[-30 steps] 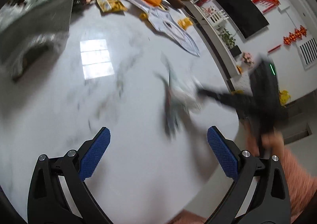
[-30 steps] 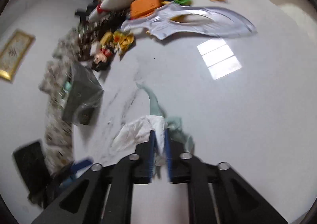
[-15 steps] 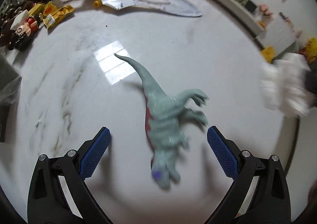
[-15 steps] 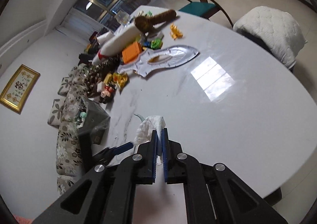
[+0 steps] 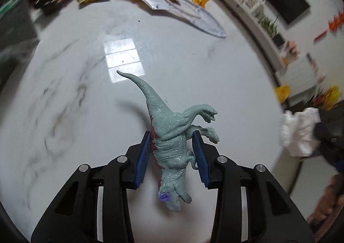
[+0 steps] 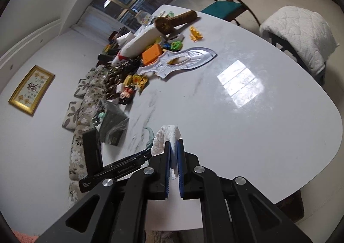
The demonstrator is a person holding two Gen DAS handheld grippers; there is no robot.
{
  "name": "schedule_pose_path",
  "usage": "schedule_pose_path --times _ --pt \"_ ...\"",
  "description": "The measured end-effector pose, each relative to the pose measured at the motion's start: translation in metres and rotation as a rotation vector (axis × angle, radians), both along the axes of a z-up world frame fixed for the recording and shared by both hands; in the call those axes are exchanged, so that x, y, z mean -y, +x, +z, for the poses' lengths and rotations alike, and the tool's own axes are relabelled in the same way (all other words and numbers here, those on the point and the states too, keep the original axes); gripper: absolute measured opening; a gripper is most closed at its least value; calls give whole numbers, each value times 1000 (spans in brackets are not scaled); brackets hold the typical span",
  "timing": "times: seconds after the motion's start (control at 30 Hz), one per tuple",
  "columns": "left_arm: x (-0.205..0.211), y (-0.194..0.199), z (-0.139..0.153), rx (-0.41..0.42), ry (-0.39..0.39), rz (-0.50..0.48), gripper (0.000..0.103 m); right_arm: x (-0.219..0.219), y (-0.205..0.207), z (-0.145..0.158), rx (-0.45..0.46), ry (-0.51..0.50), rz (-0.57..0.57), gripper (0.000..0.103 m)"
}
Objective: Collect trash
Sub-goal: 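Carry dinosaur and tissue to the cardboard box and open both tools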
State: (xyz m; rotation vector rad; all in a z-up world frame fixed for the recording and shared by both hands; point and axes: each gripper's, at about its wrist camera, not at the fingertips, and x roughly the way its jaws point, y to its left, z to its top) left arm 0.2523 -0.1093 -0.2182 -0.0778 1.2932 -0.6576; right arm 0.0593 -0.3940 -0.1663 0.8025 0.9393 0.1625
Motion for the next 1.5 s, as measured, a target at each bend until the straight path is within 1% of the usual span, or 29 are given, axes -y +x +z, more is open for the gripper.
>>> schedule_pose_path --times 0.07,0.1,0.2,0.23,0.27,0.33,0.4,0.47,0.57,0.67,0.77,0.8,0.87,0.9,0.93,0.97,1.0,1.03,1.07,1.1,1.13,1.17,1.2,1.23,1.27,1.3,1.37,1.43,1.5 --pt "-11 -13 10 -23 -40 41 38 1 -5 2 7 2 30 8" --pt "-14 -19 14 -19 -47 57 38 1 -7 2 8 3 43 8" --pt "-24 -47 32 7 -55 80 38 0 -17 5 7 -16 97 8" --pt "-27 -59 37 14 -60 87 38 -2 -22 7 2 -37 127 8" --pt "-26 -65 39 22 -56 90 38 -4 -27 9 -1 -53 149 8" --pt "-26 -91 46 34 -42 96 38 -12 -39 12 -11 -97 215 8" --pt "-27 -122 47 28 -41 89 38 -23 -56 12 -25 -171 306 8" --pt "-26 -149 43 20 -26 76 38 -31 -74 6 -53 -200 375 8" --pt "-24 -195 26 -33 -7 73 38 -39 -101 -13 -116 -235 461 8" --pt "-15 -236 -2 -91 17 47 38 -45 -123 -44 -191 -269 520 8" --pt "-2 -260 -41 -146 54 22 38 -47 -135 -85 -269 -278 545 8" --pt "2 -269 -60 -169 61 15 38 -49 -138 -98 -285 -296 555 7" --pt "12 -277 -92 -182 85 -8 38 -52 -143 -135 -323 -328 581 7" --pt "17 -281 -115 -191 93 -19 38 -53 -145 -155 -340 -350 591 7" --pt "20 -283 -138 -212 99 -19 38 -55 -146 -169 -357 -369 595 7" --pt "22 -283 -165 -244 113 -10 38 -55 -145 -192 -383 -379 593 7" --pt "24 -283 -184 -259 128 -4 38 -55 -145 -208 -398 -387 590 7" --pt "26 -281 -211 -277 150 4 38 -55 -145 -225 -409 -403 591 7" --pt "28 -280 -226 -288 170 9 38 -57 -144 -244 -421 -440 593 8" --pt "30 -277 -252 -314 203 26 40 -59 -144 -257 -434 -478 600 14" --pt "28 -278 -268 -331 229 42 50 -62 -144 -273 -457 -525 613 28" --pt "28 -276 -283 -339 263 59 64 -65 -143 -285 -478 -587 618 59" --pt "29 -271 -300 -338 314 76 69 -65 -142 -290 -479 -625 622 66" --pt "29 -272 -308 -342 332 77 71 -67 -142 -294 -469 -651 628 64" --pt "30 -269 -314 -352 334 74 71 -67 -141 -296 -472 -656 629 64" --pt "30 -265 -320 -371 338 71 72 -65 -140 -295 -481 -650 618 67" --pt "28 -258 -324 -403 337 72 73 -65 -139 -288 -480 -629 592 71" --pt "26 -254 -314 -400 322 62 73 -63 -139 -276 -477 -611 574 75" --pt "27 -257 -291 -383 299 48 73 -63 -138 -254 -455 -582 575 76"
